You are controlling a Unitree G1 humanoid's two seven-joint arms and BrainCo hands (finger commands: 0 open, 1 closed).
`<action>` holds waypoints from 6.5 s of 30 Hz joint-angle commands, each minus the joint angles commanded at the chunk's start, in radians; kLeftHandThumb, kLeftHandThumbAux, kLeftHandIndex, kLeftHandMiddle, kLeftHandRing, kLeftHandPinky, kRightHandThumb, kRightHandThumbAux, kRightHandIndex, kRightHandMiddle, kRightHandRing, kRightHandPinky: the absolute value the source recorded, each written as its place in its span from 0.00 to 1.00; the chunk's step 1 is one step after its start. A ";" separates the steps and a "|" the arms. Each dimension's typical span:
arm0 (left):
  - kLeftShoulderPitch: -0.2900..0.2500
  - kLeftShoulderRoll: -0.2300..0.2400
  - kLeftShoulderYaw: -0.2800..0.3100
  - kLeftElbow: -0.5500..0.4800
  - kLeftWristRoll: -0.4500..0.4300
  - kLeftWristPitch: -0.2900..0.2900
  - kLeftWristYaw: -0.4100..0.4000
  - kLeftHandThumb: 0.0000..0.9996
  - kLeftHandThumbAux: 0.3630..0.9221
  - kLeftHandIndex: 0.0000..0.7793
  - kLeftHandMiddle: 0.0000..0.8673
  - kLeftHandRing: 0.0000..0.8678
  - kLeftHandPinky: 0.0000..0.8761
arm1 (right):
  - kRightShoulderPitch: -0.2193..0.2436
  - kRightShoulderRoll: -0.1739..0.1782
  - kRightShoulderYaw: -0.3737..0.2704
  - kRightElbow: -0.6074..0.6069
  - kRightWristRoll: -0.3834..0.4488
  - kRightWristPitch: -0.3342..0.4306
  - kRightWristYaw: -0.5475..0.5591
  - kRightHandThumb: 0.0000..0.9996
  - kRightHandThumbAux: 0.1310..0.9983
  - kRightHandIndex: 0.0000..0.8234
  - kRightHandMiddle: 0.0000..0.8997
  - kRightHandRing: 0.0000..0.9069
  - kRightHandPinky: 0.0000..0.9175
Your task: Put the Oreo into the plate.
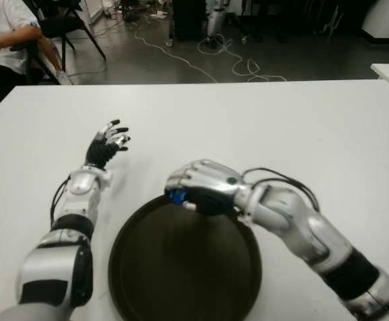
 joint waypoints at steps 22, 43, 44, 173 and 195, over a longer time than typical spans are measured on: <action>0.001 -0.005 0.008 -0.004 -0.008 -0.004 -0.001 0.24 0.51 0.15 0.28 0.30 0.37 | 0.037 0.025 -0.012 0.092 -0.047 -0.099 -0.129 0.85 0.63 0.52 0.54 0.82 0.84; 0.000 -0.010 -0.005 -0.010 0.008 0.003 0.023 0.24 0.54 0.15 0.26 0.29 0.35 | 0.063 0.117 -0.068 0.289 0.182 -0.192 -0.203 0.21 0.77 0.11 0.08 0.09 0.12; 0.000 -0.010 -0.006 -0.010 0.008 0.004 0.025 0.24 0.54 0.15 0.26 0.29 0.35 | 0.048 0.129 -0.060 0.329 0.172 -0.198 -0.217 0.17 0.77 0.09 0.06 0.08 0.10; -0.026 -0.007 -0.010 0.030 0.005 0.012 0.022 0.23 0.54 0.16 0.26 0.29 0.35 | -0.396 0.166 -0.714 1.407 0.765 -0.107 -0.609 0.10 0.75 0.44 0.54 0.59 0.62; -0.031 -0.009 -0.006 0.039 0.003 0.007 0.015 0.23 0.52 0.16 0.26 0.29 0.36 | -0.410 0.167 -0.737 1.412 0.754 -0.042 -0.590 0.00 0.78 0.40 0.52 0.56 0.57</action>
